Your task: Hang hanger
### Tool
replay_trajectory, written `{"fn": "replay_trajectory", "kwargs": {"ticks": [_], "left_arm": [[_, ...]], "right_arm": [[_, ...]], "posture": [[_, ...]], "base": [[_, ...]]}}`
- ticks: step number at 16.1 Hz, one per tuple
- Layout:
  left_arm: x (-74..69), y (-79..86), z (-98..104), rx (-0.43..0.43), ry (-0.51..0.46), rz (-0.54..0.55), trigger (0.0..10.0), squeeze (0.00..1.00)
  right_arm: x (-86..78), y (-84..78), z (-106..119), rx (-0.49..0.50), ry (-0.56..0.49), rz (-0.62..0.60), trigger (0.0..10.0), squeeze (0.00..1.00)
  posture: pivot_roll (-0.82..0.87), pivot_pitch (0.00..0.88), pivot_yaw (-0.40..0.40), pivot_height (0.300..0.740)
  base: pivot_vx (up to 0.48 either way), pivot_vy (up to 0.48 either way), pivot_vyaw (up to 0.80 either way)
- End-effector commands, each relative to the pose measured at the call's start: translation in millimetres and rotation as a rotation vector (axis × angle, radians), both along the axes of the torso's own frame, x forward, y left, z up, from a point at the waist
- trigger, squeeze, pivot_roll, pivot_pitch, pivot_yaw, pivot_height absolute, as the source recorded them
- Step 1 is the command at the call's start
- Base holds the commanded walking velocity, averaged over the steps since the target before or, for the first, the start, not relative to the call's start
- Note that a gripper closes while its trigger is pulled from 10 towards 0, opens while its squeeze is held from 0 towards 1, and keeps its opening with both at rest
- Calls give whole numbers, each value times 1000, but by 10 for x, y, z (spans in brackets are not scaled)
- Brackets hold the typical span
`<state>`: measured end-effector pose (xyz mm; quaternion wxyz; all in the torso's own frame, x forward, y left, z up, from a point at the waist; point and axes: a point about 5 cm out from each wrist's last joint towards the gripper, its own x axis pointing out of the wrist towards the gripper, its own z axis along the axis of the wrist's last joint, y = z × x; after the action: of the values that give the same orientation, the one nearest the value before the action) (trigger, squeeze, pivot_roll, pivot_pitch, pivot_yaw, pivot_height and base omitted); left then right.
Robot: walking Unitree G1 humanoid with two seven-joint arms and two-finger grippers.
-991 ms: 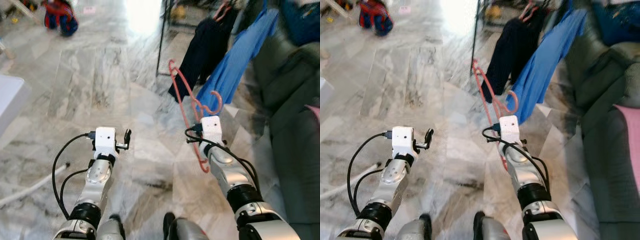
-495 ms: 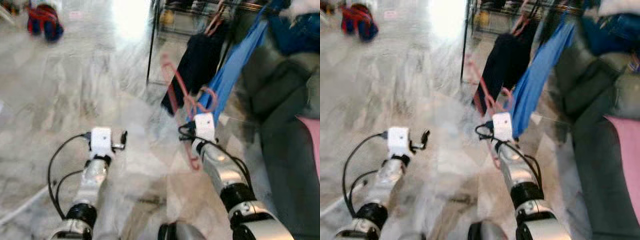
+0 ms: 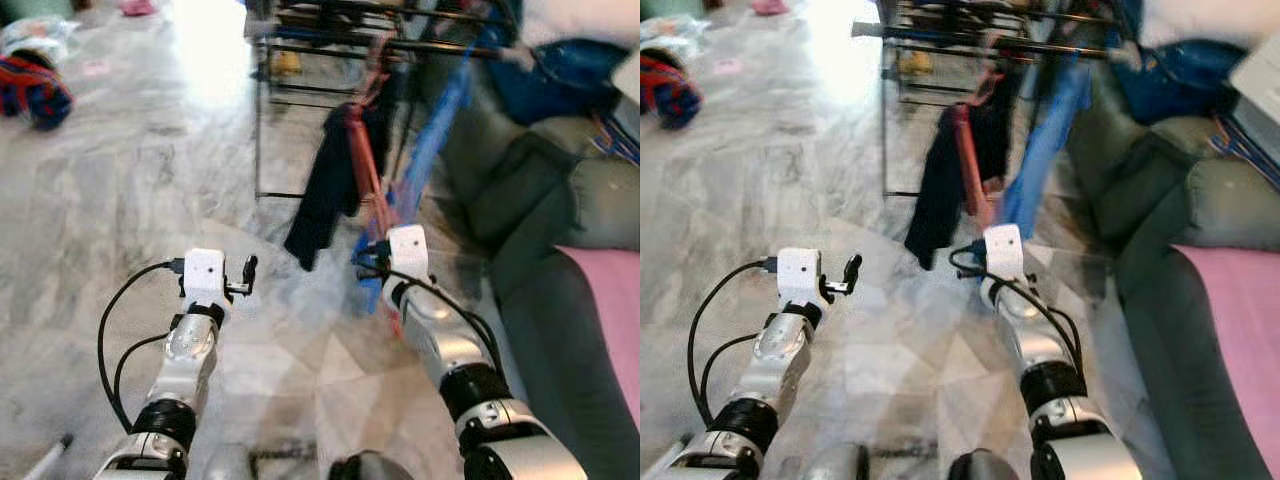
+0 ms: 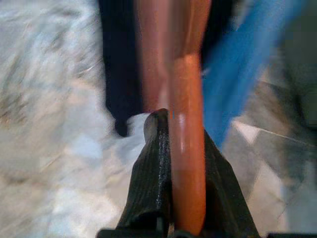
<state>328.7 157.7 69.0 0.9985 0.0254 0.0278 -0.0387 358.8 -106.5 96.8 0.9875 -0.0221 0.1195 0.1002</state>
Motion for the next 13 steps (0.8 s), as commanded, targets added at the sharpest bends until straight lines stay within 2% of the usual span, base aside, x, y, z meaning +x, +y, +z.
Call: {"fn": "replay_trajectory", "kwargs": {"ticks": [1,5,8,13], "left_arm": [[-6,-171,-36,-16,23,-53,10000,0],[-11,-160,-45,-26,26,-49,10000,0],[-9,-162,-48,-33,31,-37,10000,0],[-37,-178,-58,-44,25,-43,10000,0]], "right_arm": [[-19,-205,-63,-16,21,-53,10000,0],[-17,-197,-26,-35,-14,-52,10000,0],[-19,-180,19,-58,-50,-44,10000,0],[-75,-149,-31,-51,-48,-43,10000,0]], "posture": [[81,171,-114,740],[82,171,-112,740],[80,177,-113,740],[81,187,-109,740]], "base": [[341,337,-538],[223,385,-513],[0,474,0],[0,0,0]]}}
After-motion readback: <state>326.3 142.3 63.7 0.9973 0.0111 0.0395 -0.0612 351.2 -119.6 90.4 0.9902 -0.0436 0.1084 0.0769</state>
